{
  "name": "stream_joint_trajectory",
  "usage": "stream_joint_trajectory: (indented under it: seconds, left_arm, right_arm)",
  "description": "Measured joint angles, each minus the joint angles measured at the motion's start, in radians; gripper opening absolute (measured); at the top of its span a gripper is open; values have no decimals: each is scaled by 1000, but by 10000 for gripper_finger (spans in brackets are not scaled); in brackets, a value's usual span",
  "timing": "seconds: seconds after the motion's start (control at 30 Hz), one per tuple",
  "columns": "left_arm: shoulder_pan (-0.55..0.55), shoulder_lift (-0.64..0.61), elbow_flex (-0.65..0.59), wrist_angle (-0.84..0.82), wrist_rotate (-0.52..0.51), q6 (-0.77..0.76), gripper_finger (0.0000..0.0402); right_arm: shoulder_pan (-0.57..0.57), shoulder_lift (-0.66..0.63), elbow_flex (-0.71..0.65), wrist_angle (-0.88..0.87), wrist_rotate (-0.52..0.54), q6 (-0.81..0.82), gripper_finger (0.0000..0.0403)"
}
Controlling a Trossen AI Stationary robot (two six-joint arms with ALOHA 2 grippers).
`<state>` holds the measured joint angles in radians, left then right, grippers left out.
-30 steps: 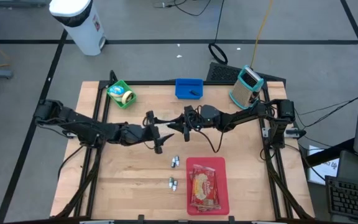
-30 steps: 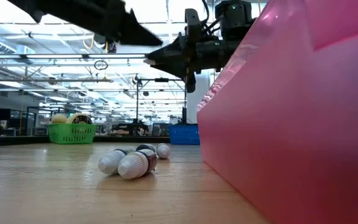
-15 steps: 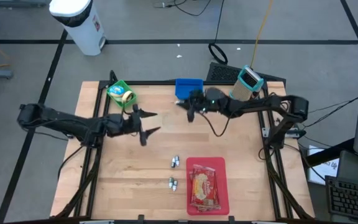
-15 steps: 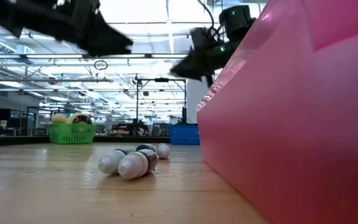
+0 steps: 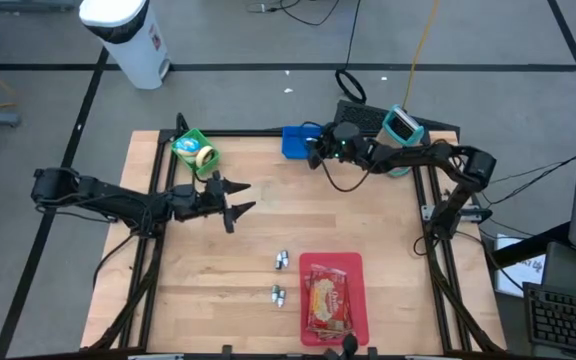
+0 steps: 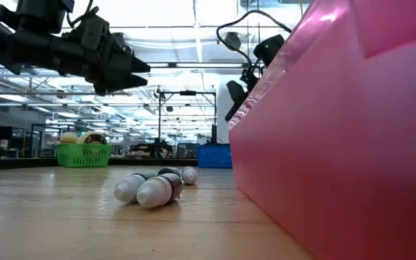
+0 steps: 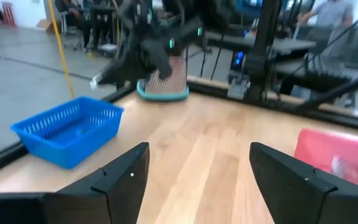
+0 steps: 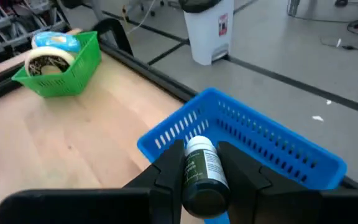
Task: Pick & Place Food Item
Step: Put the top green food coloring into the blue bin, then put the green food coloring into the blue bin
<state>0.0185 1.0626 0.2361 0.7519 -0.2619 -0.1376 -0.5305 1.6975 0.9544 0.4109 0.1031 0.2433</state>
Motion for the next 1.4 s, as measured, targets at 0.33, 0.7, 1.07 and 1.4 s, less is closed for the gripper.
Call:
stream_joint_trajectory:
  seconds: [0.33,0.7,1.07,1.4]
  left_arm:
    - [1,111,7,148,-1,34,278]
    - [1,164,17,142,0,-24,278]
    - [1,164,17,141,0,-24,278]
    - [-1,164,17,107,78,-26,278]
  right_arm:
    - [-6,73,90,-96,-1,-26,66]
    - [-13,102,139,-131,7,-21,76]
    - [-13,102,139,-125,5,-23,161]
    - [28,24,139,-123,-106,-130,211]
